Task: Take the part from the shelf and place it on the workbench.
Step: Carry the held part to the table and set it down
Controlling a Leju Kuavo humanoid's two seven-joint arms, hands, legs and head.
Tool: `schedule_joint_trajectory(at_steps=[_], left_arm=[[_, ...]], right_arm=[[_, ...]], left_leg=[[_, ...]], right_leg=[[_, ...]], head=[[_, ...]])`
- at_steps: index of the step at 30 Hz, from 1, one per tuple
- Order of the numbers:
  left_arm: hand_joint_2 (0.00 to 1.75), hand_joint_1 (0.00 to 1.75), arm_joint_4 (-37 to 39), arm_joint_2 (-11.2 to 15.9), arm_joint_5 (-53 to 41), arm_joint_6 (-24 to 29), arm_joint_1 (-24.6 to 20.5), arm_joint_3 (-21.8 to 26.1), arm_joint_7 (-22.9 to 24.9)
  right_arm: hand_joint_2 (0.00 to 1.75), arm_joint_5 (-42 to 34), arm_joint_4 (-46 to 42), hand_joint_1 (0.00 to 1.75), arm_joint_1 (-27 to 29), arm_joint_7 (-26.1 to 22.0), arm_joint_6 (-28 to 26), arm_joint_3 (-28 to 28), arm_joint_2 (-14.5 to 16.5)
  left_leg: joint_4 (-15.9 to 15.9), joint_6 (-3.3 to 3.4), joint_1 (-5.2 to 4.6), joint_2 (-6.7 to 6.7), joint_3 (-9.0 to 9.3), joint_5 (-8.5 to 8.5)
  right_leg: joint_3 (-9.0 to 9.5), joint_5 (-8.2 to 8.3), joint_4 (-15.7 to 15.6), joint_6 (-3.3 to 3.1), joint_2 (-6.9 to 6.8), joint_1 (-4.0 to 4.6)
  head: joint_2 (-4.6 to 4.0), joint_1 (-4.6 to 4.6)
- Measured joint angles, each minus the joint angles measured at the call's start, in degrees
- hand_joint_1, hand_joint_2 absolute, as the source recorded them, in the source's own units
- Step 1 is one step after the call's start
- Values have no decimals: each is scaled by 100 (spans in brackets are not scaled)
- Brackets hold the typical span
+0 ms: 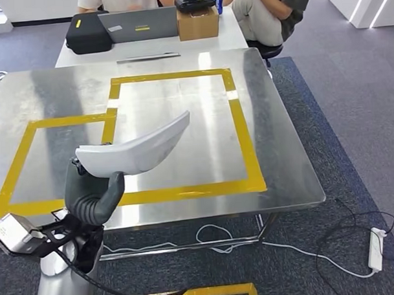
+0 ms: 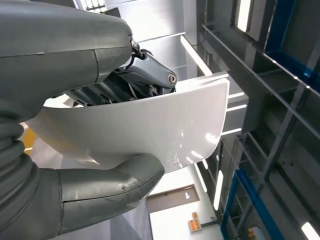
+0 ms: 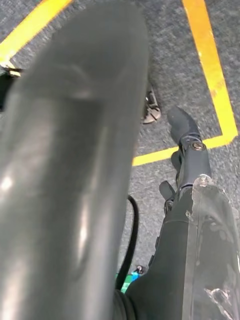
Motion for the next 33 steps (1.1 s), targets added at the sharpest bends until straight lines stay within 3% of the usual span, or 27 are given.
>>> schedule_joint_trajectory(at_steps=[2,4,5,7,8,9,10,13,14,15,18,19,22,23,24,25,27,28,30,33], left_arm=[[175,175,-1,-4,1,-1,-19,-9,-7],[175,175,-2,-10,2,-2,-30,-18,-14],[175,175,-2,-11,3,-3,-30,-24,-17],[175,175,-2,-11,14,-10,-28,-44,-22],[175,175,-2,-11,26,-16,-26,-55,-30],[175,175,-2,-10,40,-23,-23,-64,-41],[175,175,-1,-9,51,-30,-17,-75,-53],[175,175,14,-1,-37,52,12,-99,-54],[175,175,35,-1,-184,154,-8,-100,6],[175,175,95,1,-437,307,-65,-93,103],[175,175,500,28,-1816,989,-412,-72,360],[175,175,684,62,-2343,1233,-548,-79,368],[175,175,1449,271,-3650,1845,-980,-153,325],[175,175,1761,365,-3976,2003,-1133,-187,333],[175,175,2066,470,-4262,2132,-1288,-222,364],[175,175,2354,566,-4547,2243,-1446,-258,422],[175,175,2852,763,-5064,2419,-1763,-328,569],[175,175,3087,856,-5303,2487,-1918,-368,661],[175,175,3501,1019,-5732,2559,-2196,-455,887],[175,175,4081,1209,-6188,2555,-2556,-542,1210]], right_arm=[[0,-2,1,0,-5,-4,2,6,-6],[0,-3,2,0,-3,-6,-2,13,-10],[0,-4,3,0,0,-5,-6,13,-10],[0,-4,4,0,2,-2,-15,10,-11],[0,-4,4,0,3,-3,-16,8,-11],[0,-4,4,0,4,-4,-16,6,-11],[0,-3,4,0,6,-5,-15,5,-11],[0,3,10,0,13,-4,-10,-1,-10],[0,11,14,0,8,-3,-9,-3,-9],[0,25,16,0,1,-1,-10,-4,-7],[0,86,23,0,-10,3,-6,-3,2],[0,112,29,0,-11,3,2,-3,5],[0,219,98,0,-22,-19,16,-3,-2],[0,261,146,0,-31,-39,6,-3,-9],[0,306,200,0,-43,-64,-9,-3,-16],[0,349,255,0,-58,-87,-25,-3,-21],[0,420,349,0,-88,-123,-48,-3,-30],[0,450,390,0,-103,-134,-54,-3,-35],[0,504,461,0,-124,-139,-62,-3,-49],[0,570,547,0,-151,-140,-73,-3,-68]], left_leg=[[-22,48,26,-14,163,-68],[-26,102,44,-8,341,-153],[-26,118,46,-5,419,-221],[-26,127,53,-11,586,-367],[-26,126,57,-18,685,-448],[-26,118,61,-25,802,-540],[-26,105,64,-29,922,-634],[-5,35,47,-32,1188,-916],[-12,3,36,-34,1238,-972],[-4,-25,28,-38,1263,-986],[244,-126,29,-29,1113,-948],[470,-161,33,-25,970,-1016],[1351,-235,62,-18,328,-1438],[1490,-243,72,-17,163,-1460],[1450,-244,78,-17,86,-1344],[1233,-239,82,-16,103,-1108],[538,-219,82,-14,287,-549],[244,-198,76,-13,370,-408],[-11,-148,58,-18,425,-318],[-56,-151,62,-29,425,-241]], right_leg=[[-16,76,244,57,-40,4],[-415,145,889,118,-106,-3],[-686,80,1235,141,-134,-8],[-1154,-360,1596,164,-153,-18],[-1298,-577,1577,169,-154,-20],[-1386,-673,1435,170,-154,-20],[-1429,-567,1198,168,-156,-20],[-1438,721,372,99,-184,-17],[-1426,1018,252,53,-189,-12],[-1406,1084,224,6,-190,-9],[-1305,1039,153,-85,-182,-44],[-1270,1024,129,-111,-182,-57],[-1197,957,104,-161,-177,-61],[-1171,933,103,-165,-168,-62],[-1141,911,104,-162,-157,-62],[-1107,890,104,-154,-145,-62],[-1044,854,106,-117,-121,-62],[-1036,846,108,-90,-111,-58],[-1048,845,98,-29,-104,-49],[-1048,867,57,-115,-111,-29]], head=[[-1,18],[-1,36],[-3,45],[-2,51],[-1,57],[-1,62],[-1,66],[-1,66],[-1,59],[-1,52],[-1,24],[-1,11],[-1,-12],[-1,-15],[-1,-16],[-1,-17],[-1,-15],[-1,-20],[-1,-28],[-1,-30]])
